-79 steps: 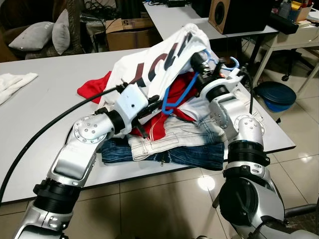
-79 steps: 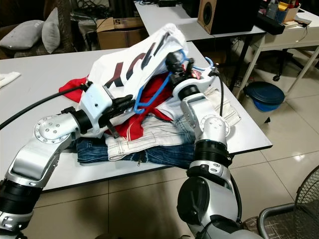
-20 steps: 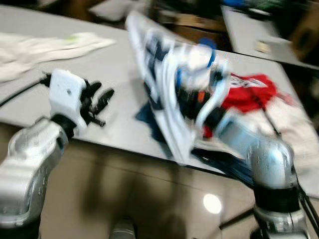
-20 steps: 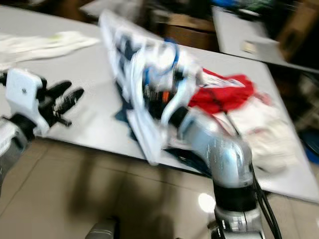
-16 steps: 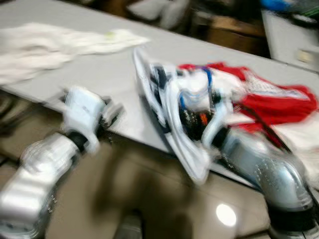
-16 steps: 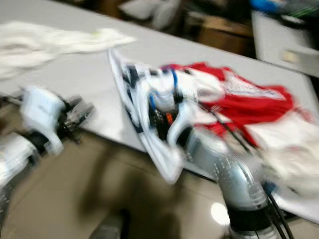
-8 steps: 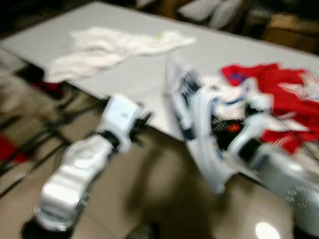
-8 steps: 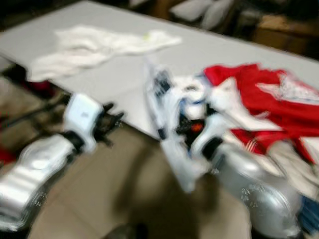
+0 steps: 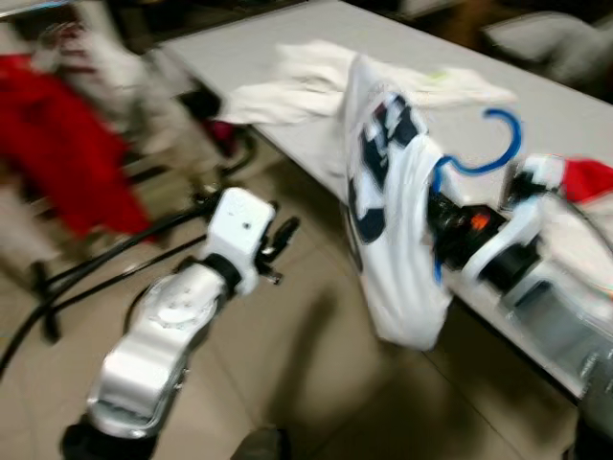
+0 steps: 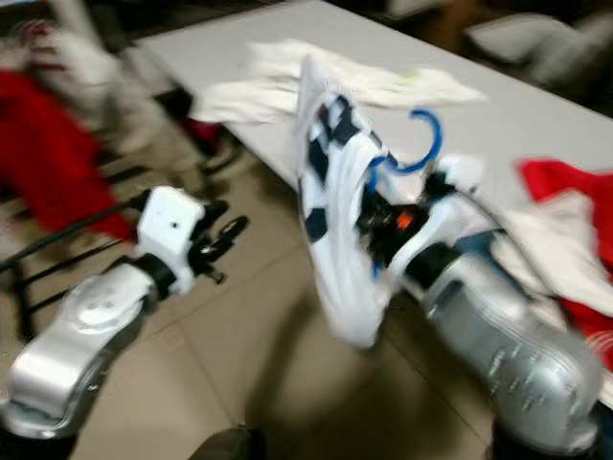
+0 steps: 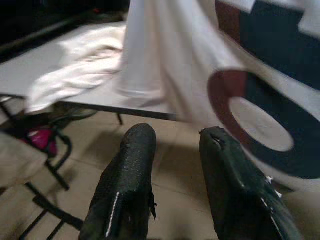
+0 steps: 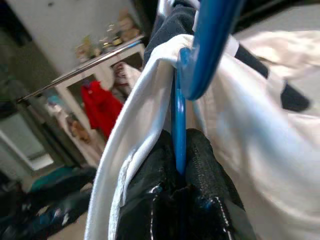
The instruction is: Hang hanger
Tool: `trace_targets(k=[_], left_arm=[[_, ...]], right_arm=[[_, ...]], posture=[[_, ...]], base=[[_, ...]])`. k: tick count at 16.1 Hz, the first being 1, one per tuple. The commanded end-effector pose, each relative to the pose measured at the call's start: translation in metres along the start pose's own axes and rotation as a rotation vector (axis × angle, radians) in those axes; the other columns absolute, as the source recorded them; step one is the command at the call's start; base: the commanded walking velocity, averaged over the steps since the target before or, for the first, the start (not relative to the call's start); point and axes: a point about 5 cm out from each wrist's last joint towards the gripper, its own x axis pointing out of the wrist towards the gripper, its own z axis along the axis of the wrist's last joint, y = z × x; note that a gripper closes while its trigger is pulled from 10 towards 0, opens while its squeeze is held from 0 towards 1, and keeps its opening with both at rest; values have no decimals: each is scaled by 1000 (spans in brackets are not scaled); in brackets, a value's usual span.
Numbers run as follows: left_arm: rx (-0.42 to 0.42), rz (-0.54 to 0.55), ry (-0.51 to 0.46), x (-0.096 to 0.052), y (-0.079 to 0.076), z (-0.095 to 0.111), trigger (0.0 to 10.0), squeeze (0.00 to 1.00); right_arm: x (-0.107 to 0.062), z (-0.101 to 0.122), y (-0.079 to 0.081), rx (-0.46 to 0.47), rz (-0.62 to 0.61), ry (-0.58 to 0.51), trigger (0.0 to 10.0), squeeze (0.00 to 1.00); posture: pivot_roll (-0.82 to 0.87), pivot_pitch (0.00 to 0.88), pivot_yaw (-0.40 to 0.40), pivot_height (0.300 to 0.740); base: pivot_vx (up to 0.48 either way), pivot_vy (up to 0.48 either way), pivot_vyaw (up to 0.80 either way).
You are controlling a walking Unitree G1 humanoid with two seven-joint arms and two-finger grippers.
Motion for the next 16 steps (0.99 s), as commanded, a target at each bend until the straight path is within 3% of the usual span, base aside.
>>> trace_targets(k=[1,3,6,9,11,13,16], left_arm=[[2,19,4,2,1,-2,10000,0],[25,12,-1,4,1,-3,10000,0],[28,43,-2,1,6,-3,10000,0],[25,46,23,-6,1,-10,10000,0],[49,-2,6,-1,-4,-6,10000,0],[58,13,26,-2,1,-11,10000,0],[37,38,39,-6,5,-13,10000,0]], right_arm=[[3,9,4,-12,57,-29,10000,0],[9,23,3,-61,82,-52,10000,0],[14,24,-2,-66,78,-54,10000,0],[16,15,-10,-66,44,-21,10000,0],[17,11,-14,-50,2,-36,10000,0],[23,-4,-23,-78,-15,10,10000,0],[27,-12,-41,-72,-133,57,10000,0]], posture=[[-42,34,20,740],[-30,22,11,740],[-8,20,-8,740],[6,10,8,740],[24,4,3,740],[55,17,-1,740],[69,25,-21,740]], base=[[0,0,800],[0,0,800],[0,0,800],[0,0,800],[0,0,800],[0,0,800],[0,0,533]])
